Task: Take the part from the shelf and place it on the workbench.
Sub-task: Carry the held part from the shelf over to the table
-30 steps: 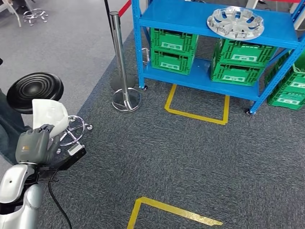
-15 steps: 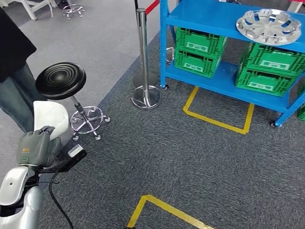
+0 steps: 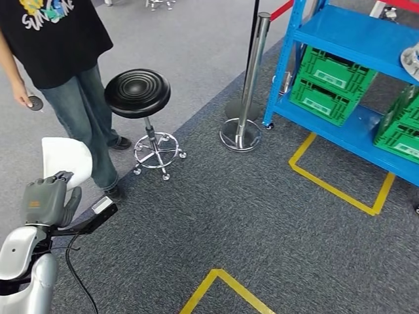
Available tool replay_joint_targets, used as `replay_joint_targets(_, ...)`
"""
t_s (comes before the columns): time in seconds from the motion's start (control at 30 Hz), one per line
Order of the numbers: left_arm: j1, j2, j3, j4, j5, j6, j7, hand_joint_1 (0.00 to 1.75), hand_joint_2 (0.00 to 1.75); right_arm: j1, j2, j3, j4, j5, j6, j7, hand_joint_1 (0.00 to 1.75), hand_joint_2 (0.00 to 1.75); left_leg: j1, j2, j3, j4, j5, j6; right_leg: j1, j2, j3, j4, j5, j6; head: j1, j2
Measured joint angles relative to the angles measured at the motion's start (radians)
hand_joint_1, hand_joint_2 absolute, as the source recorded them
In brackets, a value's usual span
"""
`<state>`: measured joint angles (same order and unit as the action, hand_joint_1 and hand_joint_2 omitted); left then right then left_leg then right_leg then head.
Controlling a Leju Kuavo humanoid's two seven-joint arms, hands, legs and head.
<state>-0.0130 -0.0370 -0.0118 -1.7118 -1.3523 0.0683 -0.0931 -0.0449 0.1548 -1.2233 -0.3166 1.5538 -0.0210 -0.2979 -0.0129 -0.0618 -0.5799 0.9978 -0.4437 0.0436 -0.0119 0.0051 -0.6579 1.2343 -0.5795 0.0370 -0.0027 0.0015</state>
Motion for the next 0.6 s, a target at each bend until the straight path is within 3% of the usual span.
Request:
replay_joint_targets(0.07,0.000,-0.001,0.000,0.000,0.000,0.000,0.000,1.75,1.75,-0.001,-0.001,0.000,0.000,0.000,0.000,0.000,0.00,0.00,-0.001,-0.029,0.003,0.002,-0.002,-0.004,-0.004,0.040,0.053,-0.135,0.075,-0.006,0.000,0.000)
replay_joint_targets(0.13,-0.002,-0.002,0.000,0.000,0.000,0.000,0.000,1.75,1.75,-0.002,-0.002,0.001,0.001,0.000,0.000,0.000,0.00,0.00,0.001,-0.054,-0.004,0.007,-0.003,-0.013,-0.007,0.076,0.091,-0.211,0.092,-0.010,-0.001,0.000)
replay_joint_targets(0.17,-0.001,-0.002,0.001,0.000,0.000,0.000,0.000,1.75,1.75,-0.002,-0.003,0.001,0.001,0.000,0.000,0.000,0.00,0.00,0.004,-0.066,-0.009,0.008,-0.001,-0.019,-0.007,0.078,0.097,-0.218,0.087,-0.011,-0.001,0.000)
replay_joint_targets(0.23,0.002,-0.002,0.001,0.000,0.000,0.000,0.000,1.75,1.75,-0.004,-0.002,0.001,0.002,0.000,0.000,0.000,0.00,0.00,0.007,-0.079,-0.016,0.011,-0.001,-0.031,-0.006,0.055,0.106,-0.228,0.088,-0.018,-0.001,0.000)
replay_joint_targets(0.3,0.005,0.000,0.003,0.000,0.001,0.001,0.004,1.75,1.75,-0.006,-0.002,0.002,0.002,0.001,-0.001,0.001,0.00,0.00,0.005,-0.034,-0.038,0.055,-0.029,-0.043,-0.010,0.027,0.115,-0.238,0.090,-0.030,-0.008,0.000)
replay_joint_targets(0.37,0.010,0.008,0.018,-0.001,0.006,0.002,0.014,1.75,1.75,-0.004,0.003,0.005,0.003,0.004,-0.004,0.007,0.00,0.00,0.011,0.029,-0.096,0.170,-0.085,-0.056,-0.009,0.000,0.122,-0.241,0.087,-0.039,-0.016,0.000)
replay_joint_targets(0.43,0.024,0.017,0.048,0.000,0.011,0.001,0.019,1.75,1.75,-0.001,0.012,0.010,0.004,0.006,-0.007,0.015,0.00,0.00,0.020,0.050,-0.154,0.274,-0.115,-0.067,-0.008,-0.025,0.127,-0.241,0.081,-0.040,-0.017,0.000)
replay_joint_targets(0.47,0.031,0.021,0.063,0.000,0.013,0.001,0.019,1.75,1.75,0.000,0.016,0.012,0.004,0.006,-0.009,0.017,0.00,0.00,0.024,0.054,-0.161,0.283,-0.104,-0.070,-0.008,-0.039,0.130,-0.241,0.078,-0.038,-0.018,0.000)
replay_joint_targets(0.53,0.036,0.027,0.082,0.000,0.015,0.001,0.018,1.75,1.75,0.000,0.024,0.015,0.005,0.006,-0.009,0.018,0.00,0.00,0.026,0.073,-0.116,0.187,-0.035,-0.070,-0.008,-0.068,0.142,-0.241,0.068,-0.032,-0.018,0.000)
replay_joint_targets(0.6,0.036,0.028,0.090,-0.001,0.015,0.001,0.017,1.75,1.75,-0.001,0.030,0.018,0.005,0.006,-0.008,0.018,0.00,0.00,0.017,0.116,-0.051,0.064,0.012,-0.062,-0.004,-0.095,0.152,-0.240,0.056,-0.022,-0.018,0.000)
